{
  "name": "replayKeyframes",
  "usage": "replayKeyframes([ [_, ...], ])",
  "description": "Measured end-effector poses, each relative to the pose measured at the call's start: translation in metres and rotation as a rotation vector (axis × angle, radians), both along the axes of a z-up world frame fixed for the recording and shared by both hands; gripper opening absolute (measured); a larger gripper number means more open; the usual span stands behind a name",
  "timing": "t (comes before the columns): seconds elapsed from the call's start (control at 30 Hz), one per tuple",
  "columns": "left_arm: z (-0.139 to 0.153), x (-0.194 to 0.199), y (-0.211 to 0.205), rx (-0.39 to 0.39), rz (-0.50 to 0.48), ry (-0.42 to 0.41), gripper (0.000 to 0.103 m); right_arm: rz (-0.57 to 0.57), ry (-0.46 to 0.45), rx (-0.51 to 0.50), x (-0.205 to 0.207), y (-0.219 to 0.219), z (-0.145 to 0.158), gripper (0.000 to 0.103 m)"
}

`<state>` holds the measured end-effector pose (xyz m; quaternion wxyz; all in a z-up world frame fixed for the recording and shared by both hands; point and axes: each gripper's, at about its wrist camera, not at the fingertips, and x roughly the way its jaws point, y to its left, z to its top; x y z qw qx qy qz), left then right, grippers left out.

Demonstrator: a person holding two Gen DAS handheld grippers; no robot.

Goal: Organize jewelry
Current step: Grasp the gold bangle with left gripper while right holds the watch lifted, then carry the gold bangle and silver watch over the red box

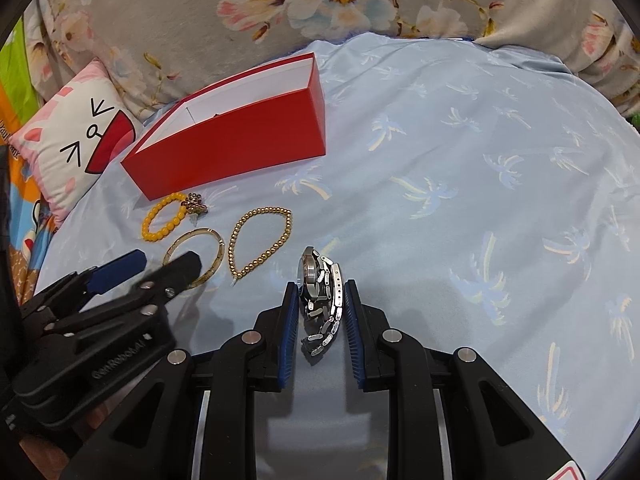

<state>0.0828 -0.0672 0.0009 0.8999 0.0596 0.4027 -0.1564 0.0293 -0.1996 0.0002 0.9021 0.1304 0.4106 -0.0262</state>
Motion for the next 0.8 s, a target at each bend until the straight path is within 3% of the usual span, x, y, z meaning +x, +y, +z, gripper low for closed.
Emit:
replayKeyframes([
  [0.23,-0.009,0.007,-0.016,0.047,-0.003,0.023,0.065,-0.006,-0.008,0.0,-0.001,-0.007,0.005,0.022],
  [0.4,-0.008,0.009,-0.019,0.053,-0.002,0.017,0.058,-0.007,-0.006,0.007,-0.001,-0.008,0.004,0.022],
  [0.8,0.006,0.004,0.003,-0.019,0.041,0.031,0.058,0.012,-0.023,0.015,-0.001,-0.006,0.012,0.022],
])
